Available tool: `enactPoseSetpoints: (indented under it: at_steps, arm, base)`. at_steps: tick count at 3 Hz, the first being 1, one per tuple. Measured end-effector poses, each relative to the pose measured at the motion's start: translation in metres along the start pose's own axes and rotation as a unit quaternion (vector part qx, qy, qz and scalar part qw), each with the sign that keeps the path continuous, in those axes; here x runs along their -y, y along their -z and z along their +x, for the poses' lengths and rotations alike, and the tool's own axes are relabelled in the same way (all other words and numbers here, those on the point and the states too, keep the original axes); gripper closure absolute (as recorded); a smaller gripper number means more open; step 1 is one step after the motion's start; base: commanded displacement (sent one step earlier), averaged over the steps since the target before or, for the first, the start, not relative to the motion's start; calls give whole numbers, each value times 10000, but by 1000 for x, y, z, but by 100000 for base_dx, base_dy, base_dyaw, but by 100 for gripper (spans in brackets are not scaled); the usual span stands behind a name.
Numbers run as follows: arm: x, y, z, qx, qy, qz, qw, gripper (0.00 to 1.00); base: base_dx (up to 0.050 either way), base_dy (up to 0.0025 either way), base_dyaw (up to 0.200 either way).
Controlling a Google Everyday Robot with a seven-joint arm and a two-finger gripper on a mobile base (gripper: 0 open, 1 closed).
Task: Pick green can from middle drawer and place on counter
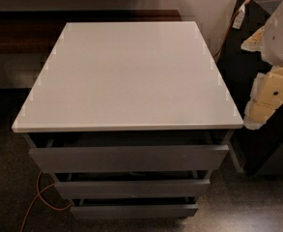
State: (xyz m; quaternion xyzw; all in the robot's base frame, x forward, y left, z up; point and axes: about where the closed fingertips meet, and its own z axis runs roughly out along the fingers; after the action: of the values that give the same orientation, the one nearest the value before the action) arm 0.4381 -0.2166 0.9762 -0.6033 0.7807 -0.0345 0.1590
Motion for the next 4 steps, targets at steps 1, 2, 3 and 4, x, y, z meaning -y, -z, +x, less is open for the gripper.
enactPoseSetpoints:
  at_steps: [1,2,3,4]
  arm:
    - [0,0,0,0,0,0,10000,0]
    - [0,0,0,1,0,2,10000,0]
    - [0,0,0,1,0,3,10000,0]
    - [-5,-9,-7,123,97,-79,9998,0]
  base:
    - [-4950,0,0]
    - [-4949,-3,16]
    - [0,0,0]
    - [0,0,0]
